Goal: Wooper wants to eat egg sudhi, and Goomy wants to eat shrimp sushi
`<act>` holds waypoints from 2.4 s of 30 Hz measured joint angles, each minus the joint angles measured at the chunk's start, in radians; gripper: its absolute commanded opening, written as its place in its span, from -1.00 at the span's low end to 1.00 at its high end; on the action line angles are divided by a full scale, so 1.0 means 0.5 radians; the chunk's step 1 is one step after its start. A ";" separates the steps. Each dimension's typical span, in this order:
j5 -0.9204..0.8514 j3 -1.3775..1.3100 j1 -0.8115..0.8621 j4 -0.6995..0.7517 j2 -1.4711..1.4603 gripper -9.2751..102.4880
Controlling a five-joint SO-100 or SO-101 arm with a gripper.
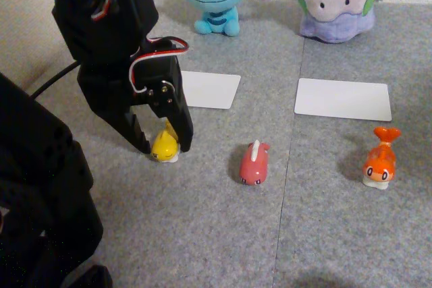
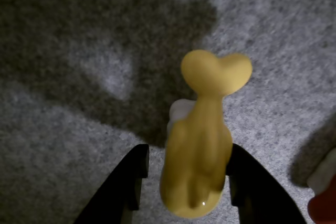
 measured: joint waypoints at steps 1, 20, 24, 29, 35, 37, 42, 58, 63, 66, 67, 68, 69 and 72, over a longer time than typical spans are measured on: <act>0.000 0.000 0.003 0.000 0.000 -0.63; 0.218 -0.291 0.012 0.009 0.015 -0.83; 0.233 -0.629 0.006 0.114 -0.104 -0.83; 0.298 -1.123 -0.003 0.202 -0.500 -0.83; 0.325 -1.663 -0.006 0.310 -1.089 -0.83; 0.347 -1.776 -0.012 0.344 -1.249 -0.83; 0.402 -1.884 -0.015 0.353 -1.509 -0.83; 0.491 -1.921 -0.150 0.353 -1.657 -0.18; 0.497 -1.921 -0.169 0.353 -1.657 0.04; 0.506 -1.945 -0.206 0.402 -1.647 0.08; 0.509 -1.945 -0.227 0.433 -1.617 0.08; 0.509 -1.945 -0.245 0.463 -1.571 0.08; 0.509 -1.945 -0.255 0.488 -1.503 0.08; 0.555 -1.945 -0.239 0.574 -1.249 0.08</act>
